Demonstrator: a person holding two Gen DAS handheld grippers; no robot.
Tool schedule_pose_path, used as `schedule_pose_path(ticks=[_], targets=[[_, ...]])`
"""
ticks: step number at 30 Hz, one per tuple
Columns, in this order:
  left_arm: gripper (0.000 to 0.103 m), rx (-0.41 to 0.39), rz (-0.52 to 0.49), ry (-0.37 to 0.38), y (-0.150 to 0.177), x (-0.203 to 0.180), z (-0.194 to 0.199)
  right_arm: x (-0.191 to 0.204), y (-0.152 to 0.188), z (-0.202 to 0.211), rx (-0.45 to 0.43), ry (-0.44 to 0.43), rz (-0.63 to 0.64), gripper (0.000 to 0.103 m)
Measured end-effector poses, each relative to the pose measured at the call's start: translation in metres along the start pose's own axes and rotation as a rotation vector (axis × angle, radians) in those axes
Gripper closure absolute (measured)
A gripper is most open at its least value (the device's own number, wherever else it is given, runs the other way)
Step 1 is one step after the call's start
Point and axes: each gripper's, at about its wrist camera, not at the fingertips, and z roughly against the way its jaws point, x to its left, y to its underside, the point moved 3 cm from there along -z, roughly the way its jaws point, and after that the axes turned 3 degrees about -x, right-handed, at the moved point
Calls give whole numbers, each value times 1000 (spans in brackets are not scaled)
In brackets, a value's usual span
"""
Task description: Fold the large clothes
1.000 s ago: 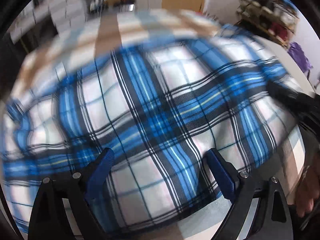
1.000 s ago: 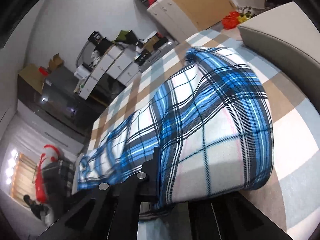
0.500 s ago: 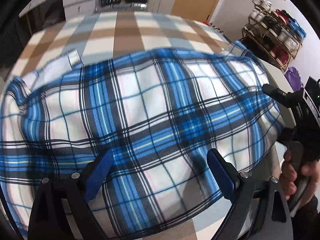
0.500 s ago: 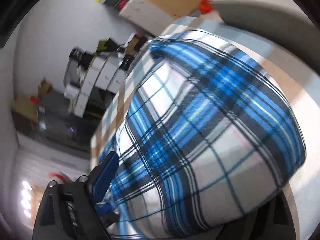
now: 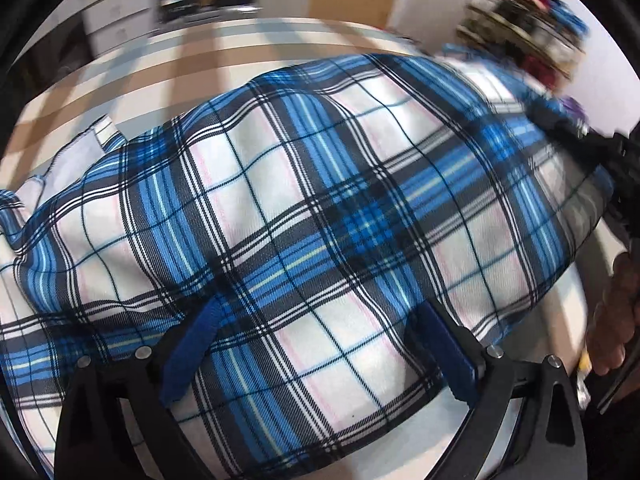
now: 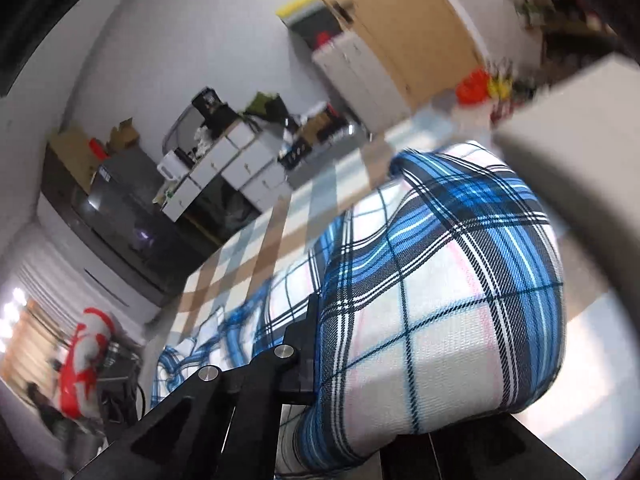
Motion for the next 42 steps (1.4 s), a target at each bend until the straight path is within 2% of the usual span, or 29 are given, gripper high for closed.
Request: schedule_pose_path(ticks=[4, 6, 9, 10, 11, 12, 14, 15, 17, 19, 21, 22, 23, 24, 25, 26, 28, 29, 30, 31, 35, 38, 40, 42], targets=[[8, 10, -119, 95, -3, -48, -11, 0, -13, 46, -56, 70, 124, 99], [8, 15, -172, 191, -6, -78, -18, 5, -25, 70, -90, 133, 224, 99], [8, 26, -233, 336, -10, -111, -25, 21, -38, 89, -106, 181, 310, 99], [10, 50, -232, 416, -11, -117, -24, 30, -42, 95, -110, 204, 346, 99], [23, 70, -193, 475, -12, -114, -19, 38, -43, 96, -109, 217, 379, 99], [32, 93, -131, 533, -13, -105, -10, 54, -42, 95, -98, 237, 452, 99], [32, 96, -36, 632, -12, -81, 16, 89, -28, 85, -84, 262, 608, 99], [32, 56, -3, 655, -12, -60, 37, 102, -20, 77, -62, 264, 664, 99], [30, -38, 50, 618, -12, -20, 70, 131, 7, 57, -3, 216, 752, 99], [30, -137, 116, 573, -9, 25, 103, 161, 56, 30, 82, 158, 880, 98], [26, -217, 194, 564, 0, 71, 134, 174, 96, 7, 173, 118, 935, 97], [25, -251, 225, 560, 5, 89, 145, 177, 118, -7, 227, 92, 928, 95], [20, -290, 258, 539, 11, 106, 154, 178, 135, -20, 278, 73, 903, 92], [15, -317, 289, 518, 16, 121, 158, 177, 151, -33, 331, 50, 875, 84], [15, -320, 304, 513, 20, 124, 159, 175, 164, -43, 378, 33, 853, 74], [15, -306, 320, 511, 20, 131, 155, 173, 171, -47, 395, 30, 841, 69], [15, -253, 346, 515, 17, 137, 144, 172, 181, -48, 399, -4, 824, 42], [15, -220, 349, 516, 13, 134, 136, 173, 180, -43, 417, -59, 797, 31], [15, -199, 343, 515, 10, 128, 131, 175, 178, -38, 431, -113, 762, 14], [15, -186, 328, 521, 5, 123, 130, 174, 173, -31, 443, -182, 704, 9], [15, -164, 218, 535, 6, 87, 135, 160, 151, -12, 491, -416, 426, 5], [15, -143, 180, 600, -6, 75, 125, 141, 131, 5, 510, -518, 315, 5], [15, -118, 164, 625, -14, 61, 116, 120, 113, 12, 461, -538, 229, 5], [15, -82, 158, 616, -22, 51, 106, 99, 95, 14, 416, -512, 156, 4]])
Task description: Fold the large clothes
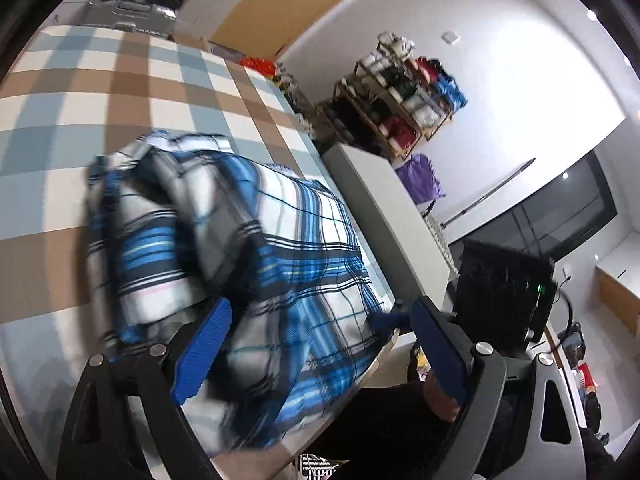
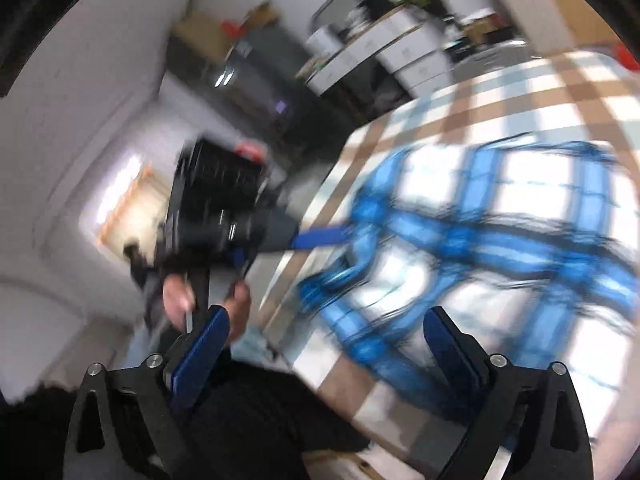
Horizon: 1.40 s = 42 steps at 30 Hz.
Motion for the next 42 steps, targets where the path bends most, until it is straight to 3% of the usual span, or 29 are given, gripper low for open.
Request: schedule_pose_path(ticks=[2, 4, 6, 7, 9, 11, 15, 18, 25, 26, 28, 29, 30, 31, 33, 35, 37, 38, 40, 41, 42], targets=[[15, 56, 29, -6, 3, 4, -11, -22, -8, 17, -70, 17, -76, 3], [15, 121, 58, -88, 5, 12, -22, -39, -12, 29, -110, 27, -138, 3], [20, 140, 87, -118, 5, 23, -25, -54, -12, 34, -131, 61, -200, 1], [27, 145, 107, -141, 5, 29, -23, -57, -10, 36, -131, 72, -219, 1], [61, 148, 124, -183, 8, 37, -15, -69, -6, 36, -103, 87, -267, 1], [77, 158, 111, -218, 12, 42, -5, -82, -5, 34, -77, 71, -322, 0], [86, 174, 127, -235, 23, 59, 3, -106, 1, 39, -39, -13, -497, 0], [86, 163, 108, -246, 25, 61, 10, -106, 3, 37, -9, -5, -459, 0], [86, 131, 50, -404, 21, 41, 35, -79, 9, 26, 30, 178, -278, 0], [86, 116, 23, -409, 22, 29, 44, -79, 8, 24, 30, 192, -270, 0], [82, 85, -23, -350, 27, 6, 57, -77, 8, 23, 27, 209, -266, 0], [70, 69, -44, -326, 30, -4, 60, -79, 8, 24, 21, 204, -278, 0], [44, 65, -66, -315, 36, -12, 58, -81, 8, 25, 13, 192, -295, 0], [32, 79, -78, -324, 41, -12, 53, -84, 7, 26, 6, 179, -315, 0], [26, 128, -81, -356, 51, -4, 37, -90, 7, 29, -9, 149, -354, 0], [26, 210, -17, -395, 61, 19, 17, -95, 7, 33, -23, 123, -385, 0], [26, 231, 54, -412, 66, 39, 9, -96, 8, 35, -31, 110, -397, 0], [30, 215, 71, -396, 67, 45, 9, -96, 7, 35, -35, 109, -401, 0], [68, 172, 78, -397, 65, 48, 17, -93, 8, 37, -40, 112, -400, 0], [94, 161, 94, -375, 65, 50, 21, -92, 8, 37, -37, 114, -396, 0], [97, 154, 126, -325, 66, 52, 27, -91, 8, 37, -34, 118, -390, 0]])
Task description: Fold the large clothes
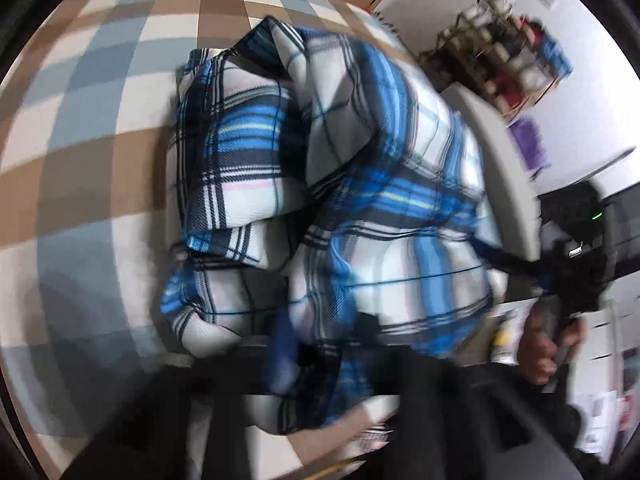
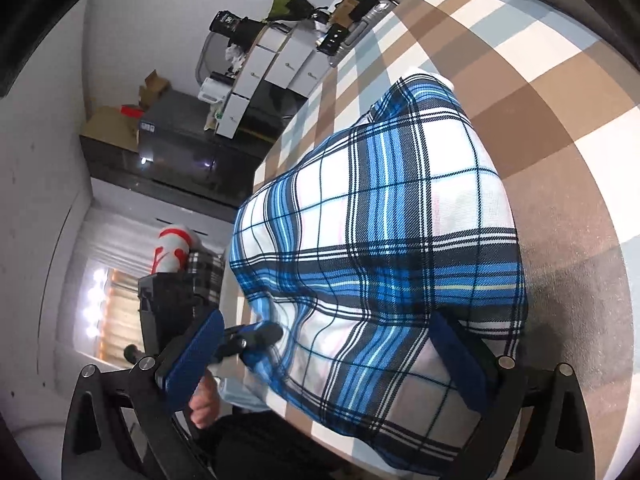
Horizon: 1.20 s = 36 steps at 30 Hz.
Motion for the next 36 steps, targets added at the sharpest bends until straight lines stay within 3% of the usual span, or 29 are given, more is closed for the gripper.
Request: schedule_pose_path(ticks=[4, 6, 9, 11, 14, 17, 22, 23, 26, 27, 29, 30, 31, 32, 34, 35, 36], targets=[[102, -64, -3, 83, 9, 5, 29, 6, 2, 1, -4, 25, 37, 0], [102, -108, -10, 158, 9, -1, 49, 10, 4, -2, -2, 57, 69, 0], [103, -167, -60, 199, 7, -5, 67, 18, 7, -5, -7, 102, 119, 0], [103, -191, -61, 191, 12, 5, 68, 22, 9, -7, -11, 123, 135, 0], [103, -145, -21, 123, 17, 29, 39, 39, 6, -6, -29, 133, 161, 0], [103, -129, 5, 127, 27, 44, 23, 80, -3, -12, -63, 227, 298, 0], [102, -205, -57, 157, 30, 31, 45, 133, -22, -77, 113, 390, 452, 0], [98, -203, -61, 157, 30, 30, 45, 140, -28, -91, 129, 427, 472, 0], [64, -159, -39, 147, 29, 37, 33, 153, -38, -135, 195, 572, 578, 1], [62, -155, -25, 150, 29, 41, 30, 150, -39, -151, 237, 617, 600, 5], [62, -143, -29, 156, 22, 34, 22, 137, -40, -173, 303, 741, 621, 31], [62, -146, -31, 161, 21, 33, 20, 131, -41, -177, 307, 783, 624, 62], [62, -144, -25, 163, 19, 35, 17, 129, -43, -182, 318, 802, 630, 81], [63, -127, -27, 159, 15, 27, 9, 130, -47, -183, 318, 811, 629, 83], [79, -106, -46, 150, 16, 28, 4, 135, -58, -172, 260, 791, 559, 89], [94, -102, -46, 155, 14, 23, 2, 139, -63, -166, 239, 774, 526, 89], [94, -102, -46, 173, 14, 24, 4, 142, -66, -164, 230, 760, 499, 90]])
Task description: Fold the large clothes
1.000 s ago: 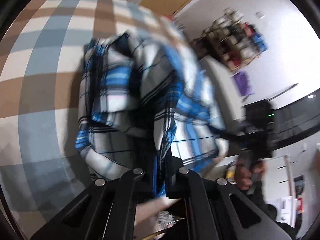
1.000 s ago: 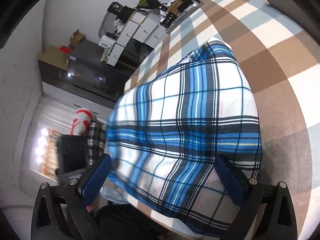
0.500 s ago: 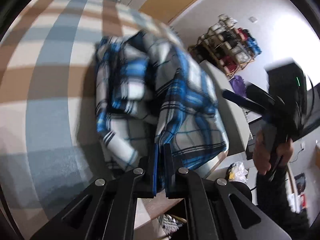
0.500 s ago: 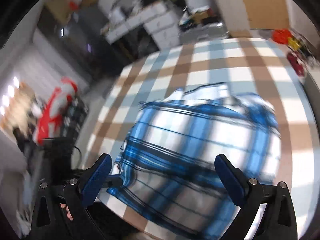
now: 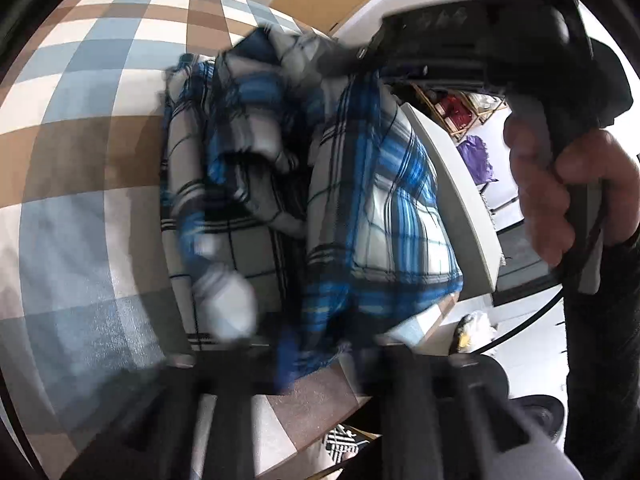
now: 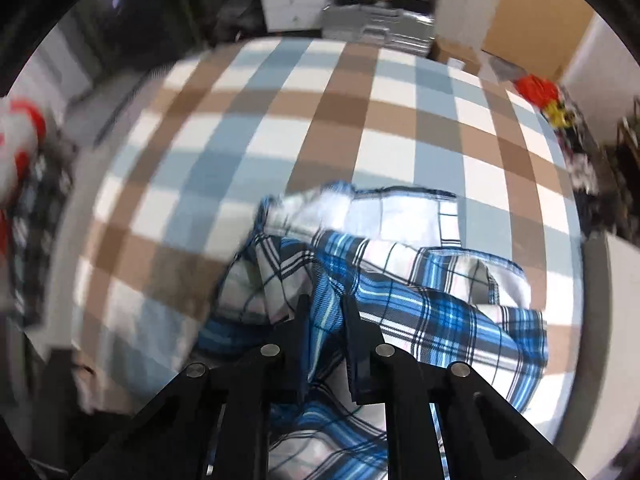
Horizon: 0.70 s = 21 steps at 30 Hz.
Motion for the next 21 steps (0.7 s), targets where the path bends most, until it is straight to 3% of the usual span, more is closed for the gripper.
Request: schedule_pose_path(ticks=[3, 8, 9, 10, 11, 12, 14, 17, 18, 19, 21], targets=[[96, -35, 4, 35, -3, 2, 9, -4, -7, 2, -1, -24, -103, 89], [96, 9, 16, -11, 21, 7, 8, 16, -11, -26, 55, -42, -230, 83], [96, 18, 18, -20, 21, 8, 5, 23, -10, -37, 58, -32, -247, 73], [96, 27, 22, -32, 23, 10, 4, 26, -8, -43, 59, -36, -257, 43], [96, 31, 27, -41, 24, 12, 4, 35, -5, -52, 75, -94, -261, 30], [96, 35, 36, -44, 26, 15, 5, 41, -3, -53, 71, -163, -245, 6], [96, 25, 36, -44, 27, 15, 9, 38, -2, -38, 19, -267, -214, 4], [96, -17, 4, -23, 23, 5, 22, 3, 8, 1, -62, -558, -275, 6], [96, -45, 1, -4, 20, 1, 29, -22, 19, 22, -114, -695, -324, 6], [96, -89, 2, 43, 15, -4, 38, -40, 28, 35, -151, -745, -345, 6], [96, -158, -19, 135, 7, -18, 55, -72, 50, 52, -191, -704, -340, 6]])
